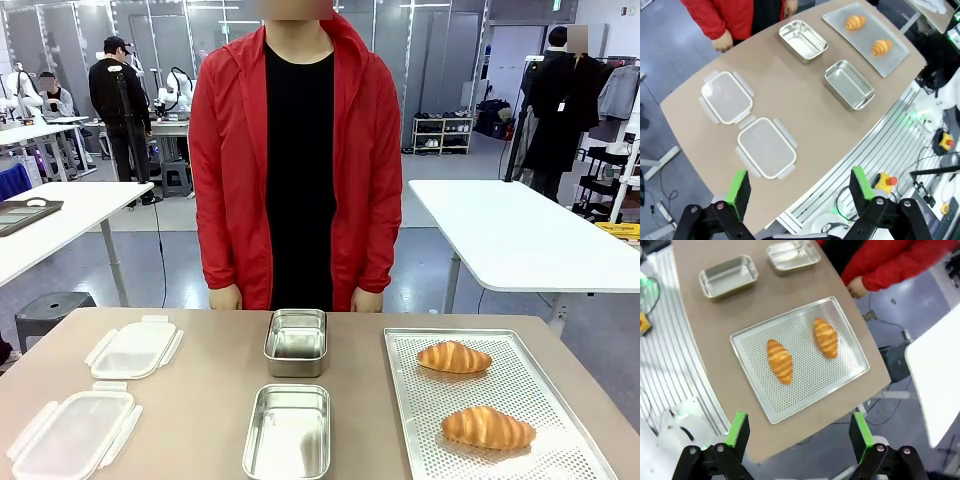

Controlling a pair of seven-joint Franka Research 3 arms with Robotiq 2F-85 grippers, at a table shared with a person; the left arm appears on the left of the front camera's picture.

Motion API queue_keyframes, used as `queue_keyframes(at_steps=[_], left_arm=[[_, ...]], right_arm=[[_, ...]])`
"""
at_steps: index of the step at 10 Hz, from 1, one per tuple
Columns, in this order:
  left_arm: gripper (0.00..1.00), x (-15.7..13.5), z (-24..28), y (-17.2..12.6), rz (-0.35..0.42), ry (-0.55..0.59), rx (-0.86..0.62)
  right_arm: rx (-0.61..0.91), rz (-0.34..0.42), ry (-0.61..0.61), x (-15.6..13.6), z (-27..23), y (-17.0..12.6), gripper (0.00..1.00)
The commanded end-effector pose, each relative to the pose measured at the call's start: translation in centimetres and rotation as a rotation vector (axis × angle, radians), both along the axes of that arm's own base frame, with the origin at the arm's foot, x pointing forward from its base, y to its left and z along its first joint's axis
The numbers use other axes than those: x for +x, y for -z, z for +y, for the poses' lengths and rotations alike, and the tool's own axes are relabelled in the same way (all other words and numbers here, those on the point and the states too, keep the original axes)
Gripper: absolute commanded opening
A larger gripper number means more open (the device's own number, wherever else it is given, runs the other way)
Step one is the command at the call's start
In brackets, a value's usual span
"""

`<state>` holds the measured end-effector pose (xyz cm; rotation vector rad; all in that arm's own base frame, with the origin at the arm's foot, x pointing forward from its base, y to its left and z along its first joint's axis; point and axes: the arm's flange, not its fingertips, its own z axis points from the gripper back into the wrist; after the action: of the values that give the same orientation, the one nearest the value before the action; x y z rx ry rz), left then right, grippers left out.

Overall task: Place the bread into the airtight container.
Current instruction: Pick up a Butter Roll and place it into an empty Airtight Container.

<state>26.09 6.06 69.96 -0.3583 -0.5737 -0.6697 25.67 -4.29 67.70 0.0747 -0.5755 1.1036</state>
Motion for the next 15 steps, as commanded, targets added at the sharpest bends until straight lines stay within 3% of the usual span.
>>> queue_keyframes(at_steps=[1, 4, 10, 15], left_arm=[[1.00, 0.1, -0.1, -0.2, -0.005, 0.012, 0.000], [1.00, 0.1, -0.1, -0.2, -0.005, 0.012, 0.000], [1.00, 0.1, -0.1, -0.2, -0.005, 0.012, 0.000], [1.00, 0.1, -0.1, -0.2, -0.005, 0.012, 0.000]], right_arm=[[-0.189, -0.019, -0.185, 1.7, 3.0, 0.6, 1.00], [-0.284, 0.047, -0.292, 3.8, 8.4, 5.8, 1.00], [-0.382, 0.111, -0.222, 6.6, 13.1, 19.0, 1.00], [-0.420, 0.168, -0.199, 8.1, 13.7, 27.0, 1.00]])
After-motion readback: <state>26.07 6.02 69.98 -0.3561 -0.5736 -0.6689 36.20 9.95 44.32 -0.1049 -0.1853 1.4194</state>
